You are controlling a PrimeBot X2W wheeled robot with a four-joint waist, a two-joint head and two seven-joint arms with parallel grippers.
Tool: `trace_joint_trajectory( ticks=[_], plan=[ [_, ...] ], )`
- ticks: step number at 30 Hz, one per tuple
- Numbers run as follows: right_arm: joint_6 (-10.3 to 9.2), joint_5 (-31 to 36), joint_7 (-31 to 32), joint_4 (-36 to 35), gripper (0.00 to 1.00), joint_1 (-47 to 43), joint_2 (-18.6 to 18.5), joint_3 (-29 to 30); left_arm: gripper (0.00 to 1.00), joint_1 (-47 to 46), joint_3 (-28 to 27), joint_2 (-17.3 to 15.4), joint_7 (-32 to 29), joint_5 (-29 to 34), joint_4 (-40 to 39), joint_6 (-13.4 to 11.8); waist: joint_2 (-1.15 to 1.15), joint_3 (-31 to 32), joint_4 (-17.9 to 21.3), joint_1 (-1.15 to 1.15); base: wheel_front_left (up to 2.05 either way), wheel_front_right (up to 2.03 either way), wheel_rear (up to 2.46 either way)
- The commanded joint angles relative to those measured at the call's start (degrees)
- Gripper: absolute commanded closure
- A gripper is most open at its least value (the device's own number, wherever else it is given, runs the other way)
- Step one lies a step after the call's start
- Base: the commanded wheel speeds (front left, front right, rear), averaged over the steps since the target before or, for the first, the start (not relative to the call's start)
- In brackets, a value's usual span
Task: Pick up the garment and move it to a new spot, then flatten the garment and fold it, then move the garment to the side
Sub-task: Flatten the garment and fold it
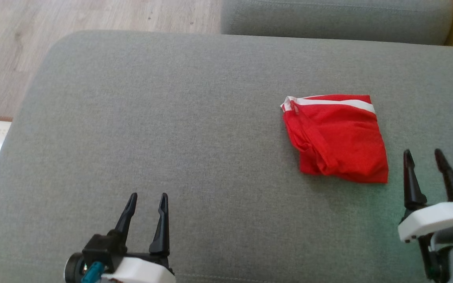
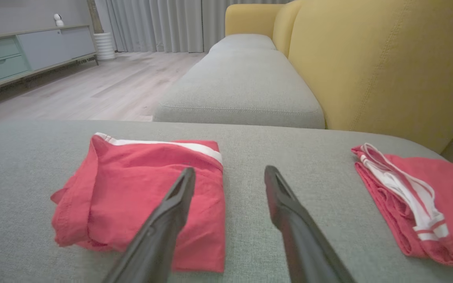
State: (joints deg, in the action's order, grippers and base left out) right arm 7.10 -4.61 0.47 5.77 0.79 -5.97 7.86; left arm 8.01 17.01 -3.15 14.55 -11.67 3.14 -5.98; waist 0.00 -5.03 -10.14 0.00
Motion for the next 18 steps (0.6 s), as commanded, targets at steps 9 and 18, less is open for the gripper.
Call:
trace_joint_trajectory(
  ticks=[9, 18],
  plan=[
    [0.39, 0.8, -2.6, 11.5, 1.00, 10.7, 0.5, -6.4, 0.00, -3.2, -1.3, 0.3, 0.4, 0.4, -2.6, 0.6, 0.00, -4.0, -2.2, 0.00, 0.00, 0.00, 0.00],
    [0.39, 2.3, -5.1, 21.9, 1.00, 12.1, 2.5, -16.3, 0.00, -3.5, -1.6, 0.3, 0.4, 0.0, -2.1, 0.0, 0.00, -4.5, -5.0, 0.00, 0.00, 0.00, 0.00]
  ],
)
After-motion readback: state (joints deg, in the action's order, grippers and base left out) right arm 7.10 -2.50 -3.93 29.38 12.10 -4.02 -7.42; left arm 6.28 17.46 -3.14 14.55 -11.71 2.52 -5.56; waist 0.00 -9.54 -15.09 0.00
